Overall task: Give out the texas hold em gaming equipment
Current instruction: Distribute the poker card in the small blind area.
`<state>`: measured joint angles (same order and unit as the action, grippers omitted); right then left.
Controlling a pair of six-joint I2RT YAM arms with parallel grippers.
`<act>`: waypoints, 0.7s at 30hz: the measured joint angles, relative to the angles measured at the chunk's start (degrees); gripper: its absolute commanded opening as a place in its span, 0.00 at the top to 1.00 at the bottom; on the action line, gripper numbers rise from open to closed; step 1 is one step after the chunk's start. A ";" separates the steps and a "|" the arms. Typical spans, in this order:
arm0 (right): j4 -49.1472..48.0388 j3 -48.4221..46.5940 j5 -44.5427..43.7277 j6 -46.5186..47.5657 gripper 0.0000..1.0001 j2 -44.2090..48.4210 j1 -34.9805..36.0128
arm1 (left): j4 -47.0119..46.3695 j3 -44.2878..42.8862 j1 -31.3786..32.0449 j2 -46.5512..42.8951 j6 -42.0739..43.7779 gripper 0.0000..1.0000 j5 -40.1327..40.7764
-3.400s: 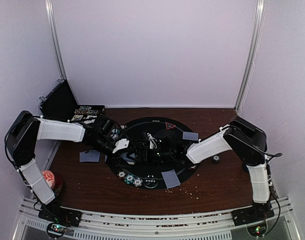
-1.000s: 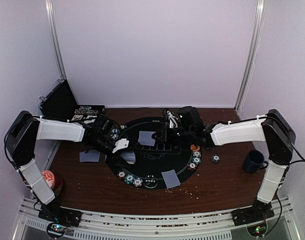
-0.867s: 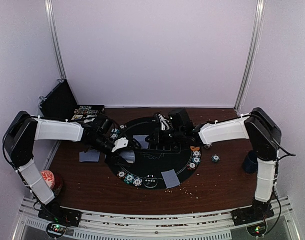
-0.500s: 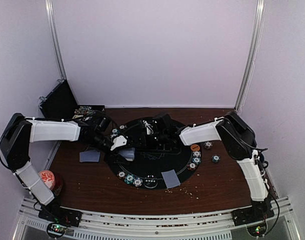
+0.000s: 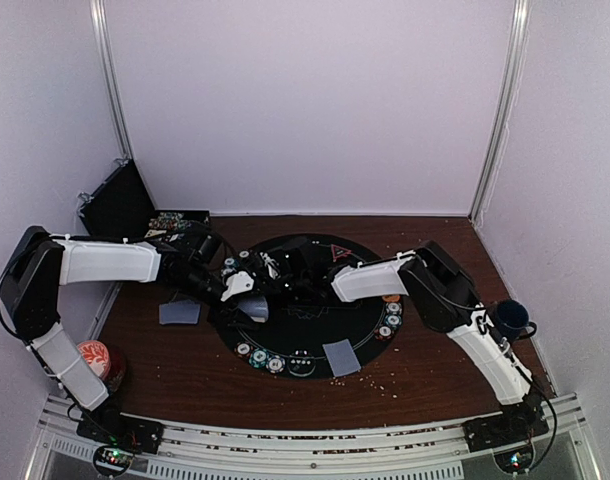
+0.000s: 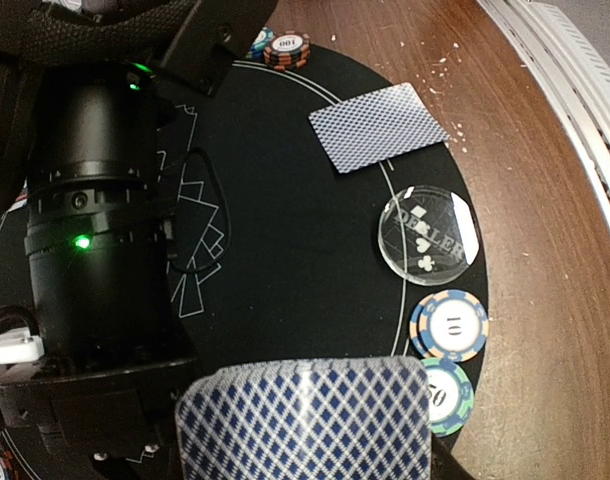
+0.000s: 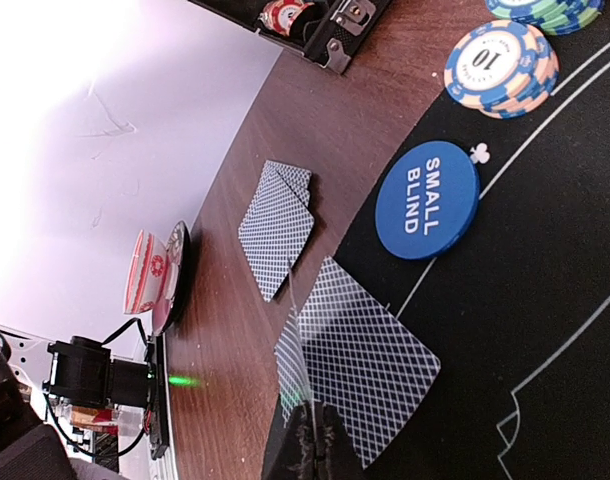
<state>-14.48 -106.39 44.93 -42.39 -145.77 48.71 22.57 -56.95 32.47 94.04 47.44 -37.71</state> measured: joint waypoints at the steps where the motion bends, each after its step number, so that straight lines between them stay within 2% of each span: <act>1: 0.09 -0.57 0.13 -0.04 1.00 -0.39 0.13 | 0.00 0.00 0.00 0.00 0.00 0.57 0.02; 8: 1.27 -2.89 0.33 -0.35 0.99 -1.73 0.20 | 0.00 0.00 0.00 0.00 0.00 0.58 0.00; 15: 3.37 -3.78 -0.04 0.26 0.87 -2.19 0.20 | 0.00 0.00 0.00 0.00 0.00 0.58 0.00; 21: 5.42 -4.72 -0.76 0.96 0.72 -2.34 0.20 | 0.00 0.00 0.00 0.00 0.00 0.57 0.02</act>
<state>-9.06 -111.11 44.16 -41.43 -148.11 48.90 22.57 -56.95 32.47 94.04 47.44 -37.69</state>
